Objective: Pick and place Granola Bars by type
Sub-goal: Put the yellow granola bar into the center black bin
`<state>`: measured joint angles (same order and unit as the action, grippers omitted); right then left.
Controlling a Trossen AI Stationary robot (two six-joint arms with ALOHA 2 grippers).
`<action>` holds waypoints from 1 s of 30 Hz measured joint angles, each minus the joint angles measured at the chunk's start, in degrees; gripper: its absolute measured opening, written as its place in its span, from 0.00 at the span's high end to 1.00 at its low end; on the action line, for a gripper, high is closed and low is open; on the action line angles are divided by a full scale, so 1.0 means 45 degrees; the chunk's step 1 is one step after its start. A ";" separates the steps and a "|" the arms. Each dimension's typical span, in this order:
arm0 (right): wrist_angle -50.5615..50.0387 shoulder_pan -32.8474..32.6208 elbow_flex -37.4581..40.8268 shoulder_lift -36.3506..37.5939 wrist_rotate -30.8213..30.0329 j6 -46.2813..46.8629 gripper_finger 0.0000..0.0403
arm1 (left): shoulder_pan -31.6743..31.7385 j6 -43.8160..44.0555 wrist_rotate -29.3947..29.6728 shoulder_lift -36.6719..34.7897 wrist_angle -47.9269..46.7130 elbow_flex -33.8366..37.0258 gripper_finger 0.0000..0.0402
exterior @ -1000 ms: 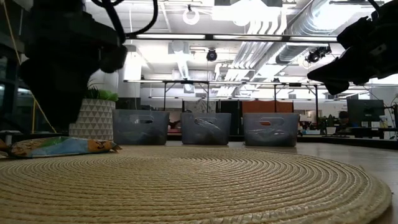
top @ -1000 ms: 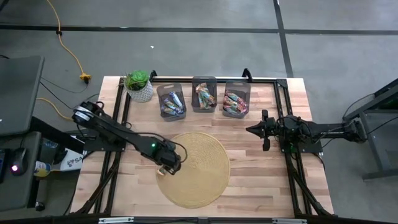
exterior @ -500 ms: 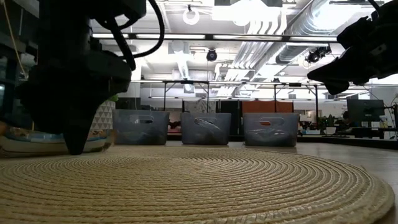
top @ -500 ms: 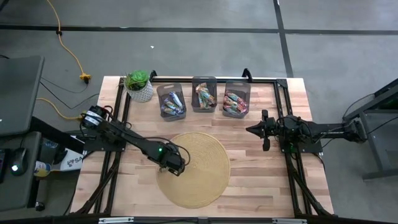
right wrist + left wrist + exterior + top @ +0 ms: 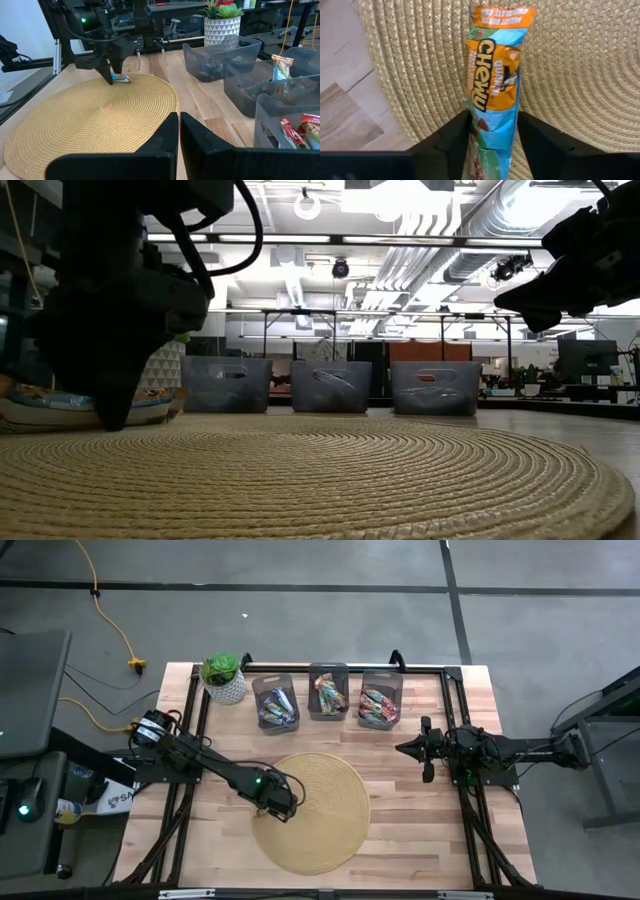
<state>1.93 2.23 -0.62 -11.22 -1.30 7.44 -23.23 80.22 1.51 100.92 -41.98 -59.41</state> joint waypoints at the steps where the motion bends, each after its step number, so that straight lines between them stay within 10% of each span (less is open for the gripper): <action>1: 0.0000 0.0000 0.0000 0.0000 0.0000 0.0003 1.00 | 0.0002 -0.0011 -0.0020 0.0002 -0.0031 0.0002 0.61; 20: -0.0002 0.0002 -0.0005 0.0000 0.0000 0.0002 1.00 | -0.0003 -0.0549 -0.0500 -0.0046 -0.1122 -0.0775 0.82; 30: -0.0003 0.0002 -0.0005 0.0000 0.0002 0.0002 1.00 | -0.0017 -0.1301 0.3132 -0.0063 -0.4359 -0.3672 0.82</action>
<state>1.92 2.24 -0.64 -11.22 -1.29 7.45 -23.31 74.36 15.61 100.64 -61.59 -75.93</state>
